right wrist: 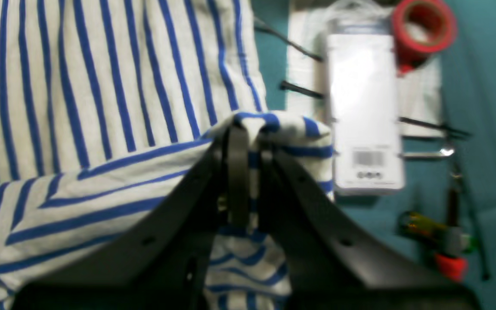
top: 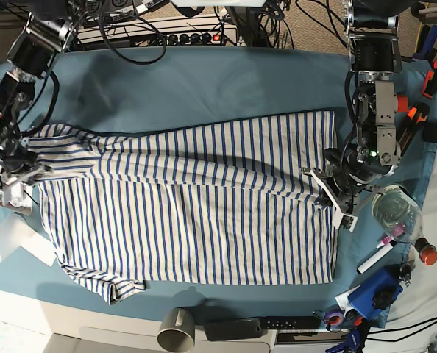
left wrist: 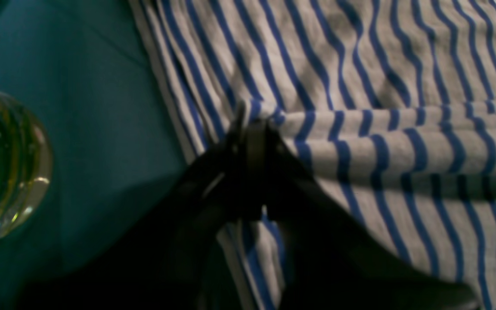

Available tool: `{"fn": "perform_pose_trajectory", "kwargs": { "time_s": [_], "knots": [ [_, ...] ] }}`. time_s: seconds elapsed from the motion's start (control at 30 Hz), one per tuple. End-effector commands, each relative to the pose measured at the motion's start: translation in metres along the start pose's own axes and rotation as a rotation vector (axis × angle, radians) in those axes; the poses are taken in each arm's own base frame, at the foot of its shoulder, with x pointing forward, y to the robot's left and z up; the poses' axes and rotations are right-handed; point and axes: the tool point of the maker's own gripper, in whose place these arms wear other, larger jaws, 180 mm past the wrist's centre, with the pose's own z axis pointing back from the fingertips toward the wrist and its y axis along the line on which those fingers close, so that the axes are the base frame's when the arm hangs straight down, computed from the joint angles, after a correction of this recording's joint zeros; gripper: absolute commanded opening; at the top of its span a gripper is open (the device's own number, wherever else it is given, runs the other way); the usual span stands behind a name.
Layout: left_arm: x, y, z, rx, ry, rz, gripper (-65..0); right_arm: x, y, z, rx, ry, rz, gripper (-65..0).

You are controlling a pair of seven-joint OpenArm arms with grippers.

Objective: Fold the T-shirt properly
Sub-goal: 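Lower the folded edge onto the shirt and open both grippers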

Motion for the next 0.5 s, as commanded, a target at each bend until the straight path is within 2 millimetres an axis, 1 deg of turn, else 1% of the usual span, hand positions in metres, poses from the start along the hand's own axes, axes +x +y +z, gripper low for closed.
{"fn": "perform_pose_trajectory", "kwargs": {
  "time_s": [0.0, 0.07, 0.17, 0.33, 0.47],
  "knots": [
    [0.020, 0.003, 0.003, 0.004, -0.058, -0.008, -65.0, 0.025, -0.008, 0.003, -0.014, -0.062, -0.003, -65.0],
    [0.021, 0.003, 0.003, 0.004, -0.063, -0.009, -65.0, 0.029, -0.007, -0.004, 0.001, -0.058, -0.031, -65.0],
    [0.023, 0.003, 0.003, 0.004, -0.074, -0.009, -65.0, 0.039, -0.005, -0.009, 0.014, -0.066, -0.059, -65.0],
    [0.028, 0.003, 0.004, 0.004, -0.101, -0.009, -65.0, 0.061, -0.003, -0.006, 0.020, -0.114, -0.070, -65.0],
    [0.027, 0.002, 0.003, 0.003, -0.099, -0.008, -65.0, 0.065, -0.003, -0.006, 0.018, -0.121, -0.070, -65.0]
  ]
}}
